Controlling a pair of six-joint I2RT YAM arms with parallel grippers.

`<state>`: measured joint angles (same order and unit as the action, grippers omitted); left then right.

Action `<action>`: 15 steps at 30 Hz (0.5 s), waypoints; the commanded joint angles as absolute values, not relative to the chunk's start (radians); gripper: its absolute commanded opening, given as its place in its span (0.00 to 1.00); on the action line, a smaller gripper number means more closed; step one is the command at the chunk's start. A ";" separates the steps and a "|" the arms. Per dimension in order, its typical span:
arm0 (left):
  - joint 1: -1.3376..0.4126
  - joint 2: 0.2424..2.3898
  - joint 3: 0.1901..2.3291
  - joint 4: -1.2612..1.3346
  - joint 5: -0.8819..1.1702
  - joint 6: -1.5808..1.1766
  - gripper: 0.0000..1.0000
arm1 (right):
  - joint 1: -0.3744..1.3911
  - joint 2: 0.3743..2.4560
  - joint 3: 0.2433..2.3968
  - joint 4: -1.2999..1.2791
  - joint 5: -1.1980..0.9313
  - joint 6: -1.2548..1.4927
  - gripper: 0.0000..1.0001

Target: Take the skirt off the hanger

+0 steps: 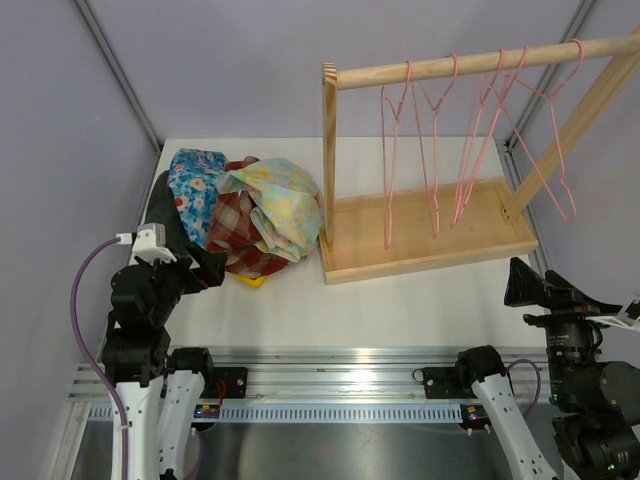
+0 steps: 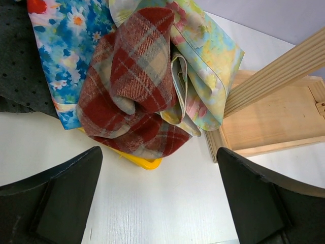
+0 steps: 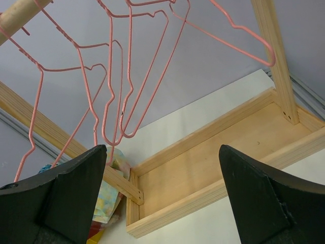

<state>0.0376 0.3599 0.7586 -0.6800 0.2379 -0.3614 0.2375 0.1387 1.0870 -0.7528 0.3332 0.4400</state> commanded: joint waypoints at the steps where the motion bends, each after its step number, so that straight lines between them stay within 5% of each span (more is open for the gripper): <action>1: 0.032 0.379 0.755 -0.632 0.291 -0.370 0.99 | 0.241 0.114 1.075 -0.758 0.368 0.422 0.99; 15: 0.032 0.439 0.733 -0.557 0.327 -0.313 0.99 | 0.241 0.058 1.071 -0.776 0.374 0.391 0.99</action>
